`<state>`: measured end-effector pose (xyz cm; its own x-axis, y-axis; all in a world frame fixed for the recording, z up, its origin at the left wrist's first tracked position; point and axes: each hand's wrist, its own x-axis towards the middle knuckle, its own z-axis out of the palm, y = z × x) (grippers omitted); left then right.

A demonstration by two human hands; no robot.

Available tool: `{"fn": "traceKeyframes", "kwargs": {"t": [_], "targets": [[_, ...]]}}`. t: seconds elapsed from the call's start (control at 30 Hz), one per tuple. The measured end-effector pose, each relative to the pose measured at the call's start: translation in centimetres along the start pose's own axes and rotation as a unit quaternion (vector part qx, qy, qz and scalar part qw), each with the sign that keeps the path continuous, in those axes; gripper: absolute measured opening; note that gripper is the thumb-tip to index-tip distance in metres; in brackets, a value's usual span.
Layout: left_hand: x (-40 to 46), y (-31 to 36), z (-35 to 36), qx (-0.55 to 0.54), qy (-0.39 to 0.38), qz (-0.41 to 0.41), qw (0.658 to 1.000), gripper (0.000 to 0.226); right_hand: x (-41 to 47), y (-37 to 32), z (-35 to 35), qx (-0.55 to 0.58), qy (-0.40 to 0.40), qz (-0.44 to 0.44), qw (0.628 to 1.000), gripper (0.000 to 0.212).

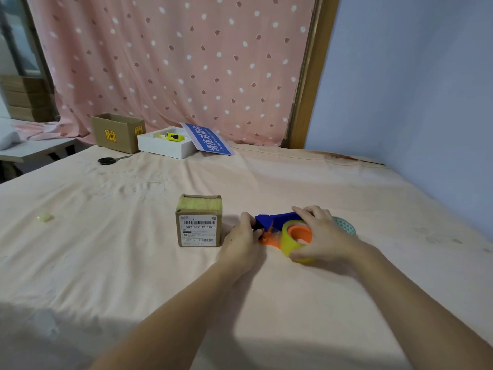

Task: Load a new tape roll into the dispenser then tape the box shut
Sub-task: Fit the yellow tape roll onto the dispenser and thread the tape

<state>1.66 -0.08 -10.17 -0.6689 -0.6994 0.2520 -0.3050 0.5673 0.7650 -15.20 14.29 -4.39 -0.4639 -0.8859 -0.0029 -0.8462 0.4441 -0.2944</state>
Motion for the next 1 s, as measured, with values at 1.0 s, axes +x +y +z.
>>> {"fn": "traceKeyframes", "kwargs": {"t": [1.0], "targets": [[1.7,-0.8,-1.1,-0.102,-0.017,-0.059,0.993,0.020,-3.4,-0.7,-1.5,-0.055,-0.052,-0.009,0.997,0.109]]}}
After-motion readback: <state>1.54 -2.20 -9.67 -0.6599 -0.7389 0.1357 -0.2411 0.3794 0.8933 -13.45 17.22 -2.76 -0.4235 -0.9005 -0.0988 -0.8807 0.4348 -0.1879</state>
